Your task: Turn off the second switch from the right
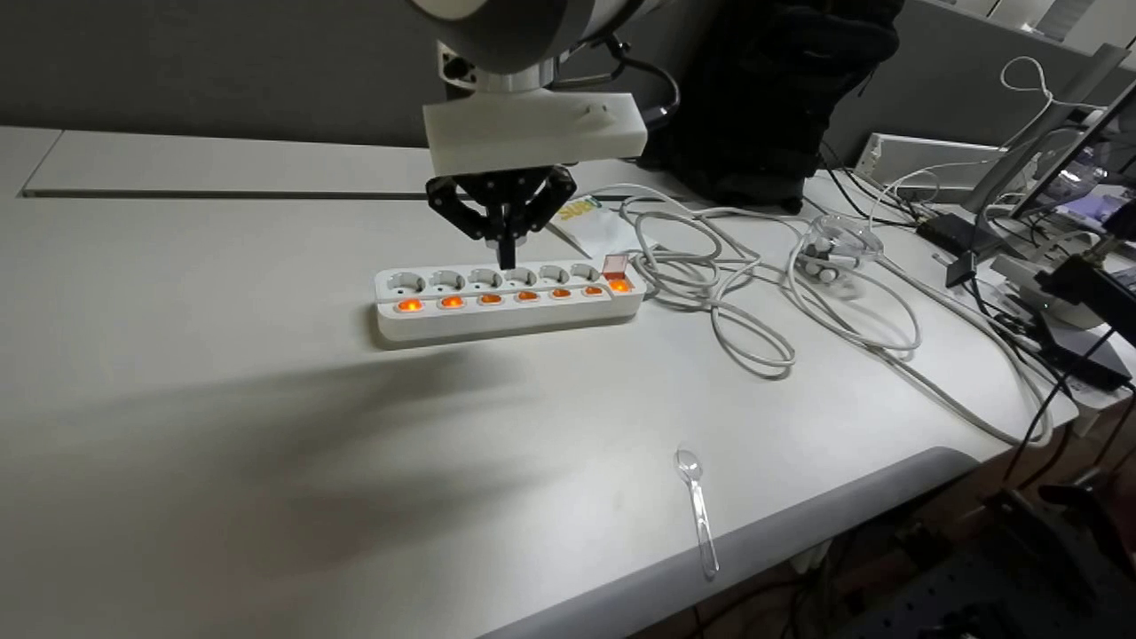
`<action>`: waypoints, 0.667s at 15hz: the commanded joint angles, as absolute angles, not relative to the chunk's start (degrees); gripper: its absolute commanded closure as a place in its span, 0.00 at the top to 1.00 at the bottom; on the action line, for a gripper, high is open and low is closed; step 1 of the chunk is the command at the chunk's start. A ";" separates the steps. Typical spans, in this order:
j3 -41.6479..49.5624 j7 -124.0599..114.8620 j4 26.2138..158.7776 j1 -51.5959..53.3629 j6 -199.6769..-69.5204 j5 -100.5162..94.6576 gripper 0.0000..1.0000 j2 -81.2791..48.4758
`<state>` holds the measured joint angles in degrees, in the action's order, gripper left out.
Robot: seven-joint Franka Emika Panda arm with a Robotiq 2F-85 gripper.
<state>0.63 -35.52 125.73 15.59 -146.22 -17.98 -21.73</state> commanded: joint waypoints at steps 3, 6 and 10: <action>1.41 -37.53 124.41 17.37 -148.30 -16.65 0.00 -24.35; 1.31 -36.87 123.52 17.73 -148.11 -15.47 0.00 -25.76; 1.08 -35.85 122.45 17.81 -148.00 -13.60 0.00 -27.37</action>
